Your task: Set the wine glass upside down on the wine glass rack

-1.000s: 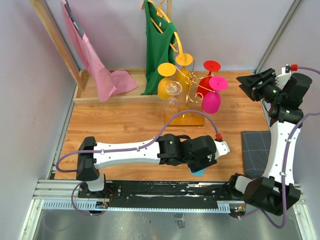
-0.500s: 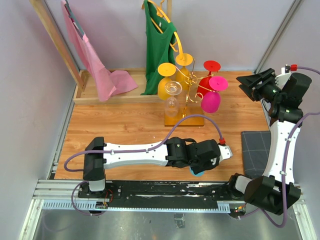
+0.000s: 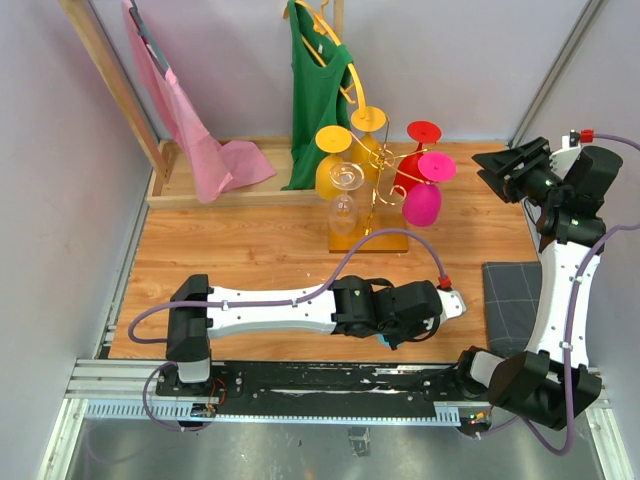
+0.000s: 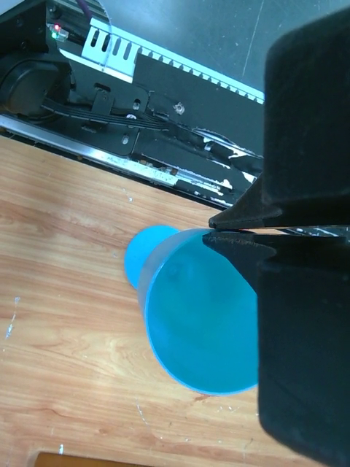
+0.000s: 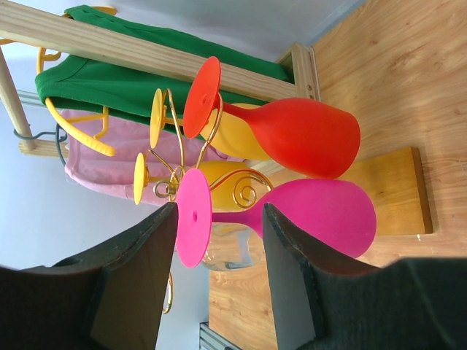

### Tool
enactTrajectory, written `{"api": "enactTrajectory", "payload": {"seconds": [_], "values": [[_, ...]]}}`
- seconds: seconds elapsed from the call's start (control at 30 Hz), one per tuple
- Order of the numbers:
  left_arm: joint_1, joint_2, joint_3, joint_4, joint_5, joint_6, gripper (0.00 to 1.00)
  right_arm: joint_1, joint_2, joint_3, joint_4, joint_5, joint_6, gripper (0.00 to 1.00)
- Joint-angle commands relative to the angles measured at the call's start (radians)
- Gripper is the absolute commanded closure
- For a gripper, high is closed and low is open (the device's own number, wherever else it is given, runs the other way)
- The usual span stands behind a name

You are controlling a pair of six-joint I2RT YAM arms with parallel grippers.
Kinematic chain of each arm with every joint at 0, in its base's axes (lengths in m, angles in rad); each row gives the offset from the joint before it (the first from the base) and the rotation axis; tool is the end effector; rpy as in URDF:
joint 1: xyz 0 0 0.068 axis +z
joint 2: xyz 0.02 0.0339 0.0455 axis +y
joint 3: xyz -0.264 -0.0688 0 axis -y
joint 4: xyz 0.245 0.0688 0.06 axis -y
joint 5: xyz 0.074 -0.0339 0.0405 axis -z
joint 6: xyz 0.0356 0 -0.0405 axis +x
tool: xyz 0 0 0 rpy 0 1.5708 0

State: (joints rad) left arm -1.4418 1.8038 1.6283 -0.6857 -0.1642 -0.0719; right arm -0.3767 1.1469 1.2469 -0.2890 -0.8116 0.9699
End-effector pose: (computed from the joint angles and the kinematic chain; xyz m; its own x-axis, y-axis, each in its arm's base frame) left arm 0.0577 -0.3997 0.3039 -0.1666 0.7337 -0.6587 0.9551 0.2860 0.0769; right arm 0.2382 -0.0665 0.4198 -0.4364 0.7832 -0.4429 -0.0873 0.4531 0.8872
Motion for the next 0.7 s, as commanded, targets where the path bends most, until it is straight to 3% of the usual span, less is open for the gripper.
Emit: {"api": "enactTrajectory", "payload": {"seconds": [0.0, 0.17, 0.33, 0.67], "values": [[-0.014, -0.034, 0.02, -0.003, -0.069, -0.02, 1.0, -0.018, -0.002, -0.007, 0.024, -0.013, 0.008, 0.49], [-0.014, -0.114, 0.088, -0.094, -0.12, -0.052, 1.0, -0.018, -0.005, -0.004, 0.024, -0.014, 0.01, 0.49], [-0.014, -0.293, 0.139, -0.13, -0.109, -0.094, 1.0, -0.018, -0.005, -0.001, 0.025, -0.011, 0.013, 0.49], [-0.014, -0.635, 0.194, -0.026, -0.069, -0.123, 1.0, -0.018, -0.015, -0.004, 0.028, -0.004, 0.02, 0.49]]}}
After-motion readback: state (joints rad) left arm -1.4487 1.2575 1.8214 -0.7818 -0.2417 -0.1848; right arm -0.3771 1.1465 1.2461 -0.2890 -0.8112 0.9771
